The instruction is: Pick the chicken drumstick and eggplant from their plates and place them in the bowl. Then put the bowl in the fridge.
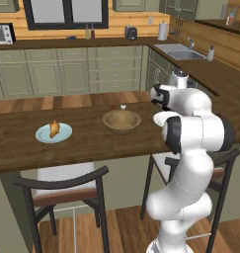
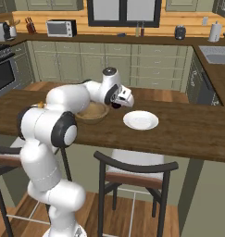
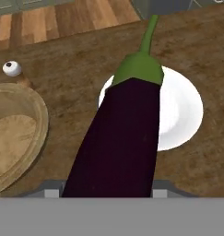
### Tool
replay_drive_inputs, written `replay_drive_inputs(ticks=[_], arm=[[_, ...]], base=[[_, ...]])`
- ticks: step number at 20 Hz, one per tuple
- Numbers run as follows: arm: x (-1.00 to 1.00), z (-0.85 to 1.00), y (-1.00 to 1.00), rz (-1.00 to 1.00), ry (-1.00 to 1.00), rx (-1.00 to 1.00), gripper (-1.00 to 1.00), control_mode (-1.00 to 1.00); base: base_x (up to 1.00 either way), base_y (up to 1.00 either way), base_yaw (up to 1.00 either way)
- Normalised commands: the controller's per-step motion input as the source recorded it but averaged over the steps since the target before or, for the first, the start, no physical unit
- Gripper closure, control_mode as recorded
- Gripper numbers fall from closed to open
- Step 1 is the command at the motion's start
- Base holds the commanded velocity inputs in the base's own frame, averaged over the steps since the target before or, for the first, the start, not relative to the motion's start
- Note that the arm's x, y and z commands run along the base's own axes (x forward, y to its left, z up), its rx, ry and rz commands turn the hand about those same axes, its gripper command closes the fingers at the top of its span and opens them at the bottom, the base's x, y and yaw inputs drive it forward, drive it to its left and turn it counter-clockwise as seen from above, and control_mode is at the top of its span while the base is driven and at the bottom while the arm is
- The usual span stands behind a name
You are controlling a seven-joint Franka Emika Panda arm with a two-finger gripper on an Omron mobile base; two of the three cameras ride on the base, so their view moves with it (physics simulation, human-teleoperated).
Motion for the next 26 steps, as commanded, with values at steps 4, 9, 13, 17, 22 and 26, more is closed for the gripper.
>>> replay_drive_inputs(ticks=[4, 9, 13, 17, 22, 26], arm=[[0.01, 0.20, 0.86, 0.04, 0.23, -0.02, 1.00, -1.00], [0.02, 0.08, 0.70, 0.07, 0.20, 0.00, 1.00, -1.00], [0.16, 0.07, 0.44, 0.05, 0.14, 0.01, 1.00, -1.00], [0.52, -0.27, 0.57, 0.00, 0.04, 0.02, 1.00, -1.00], [0.62, -0.43, 0.13, 0.01, 0.04, 0.11, 1.00, -1.00], [0.53, -0.43, 0.19, 0.00, 0.11, 0.05, 1.00, -1.00]], base=[[0.00, 0.00, 0.00], [0.00, 0.00, 0.00], [0.00, 0.00, 0.00], [0.00, 0.00, 0.00], [0.00, 0.00, 0.00], [0.00, 0.00, 0.00]])
